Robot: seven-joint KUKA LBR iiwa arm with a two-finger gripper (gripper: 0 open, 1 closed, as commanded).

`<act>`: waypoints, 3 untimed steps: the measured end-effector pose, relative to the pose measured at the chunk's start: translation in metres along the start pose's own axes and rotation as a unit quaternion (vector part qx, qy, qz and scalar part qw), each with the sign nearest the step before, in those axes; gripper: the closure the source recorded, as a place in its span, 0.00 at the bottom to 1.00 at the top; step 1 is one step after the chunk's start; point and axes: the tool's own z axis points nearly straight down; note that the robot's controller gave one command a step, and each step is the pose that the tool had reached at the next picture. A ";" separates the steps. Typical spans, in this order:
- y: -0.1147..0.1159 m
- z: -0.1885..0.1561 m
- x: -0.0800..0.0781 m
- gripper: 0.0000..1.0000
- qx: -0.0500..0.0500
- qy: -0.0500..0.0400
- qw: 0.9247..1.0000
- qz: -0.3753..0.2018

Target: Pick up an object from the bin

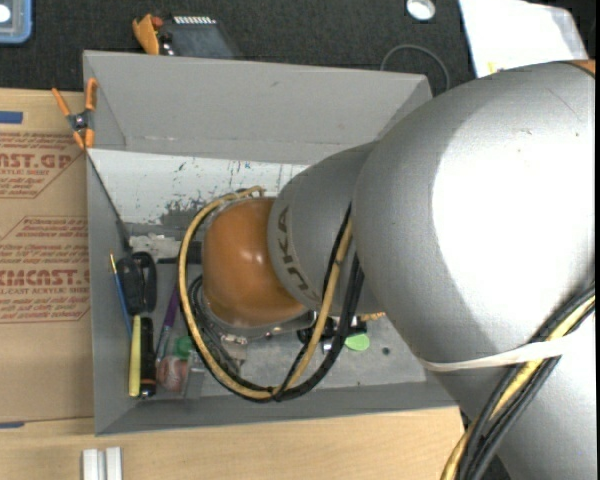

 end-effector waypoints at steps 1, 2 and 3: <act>0.000 0.000 0.000 1.00 0.000 0.000 1.000 0.000; 0.001 -0.048 0.000 1.00 0.000 0.000 1.000 -0.001; 0.000 -0.081 0.001 1.00 0.001 0.003 1.000 0.000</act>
Offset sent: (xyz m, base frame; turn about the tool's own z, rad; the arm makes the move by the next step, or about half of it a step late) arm -0.0001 0.0000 0.0490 0.0000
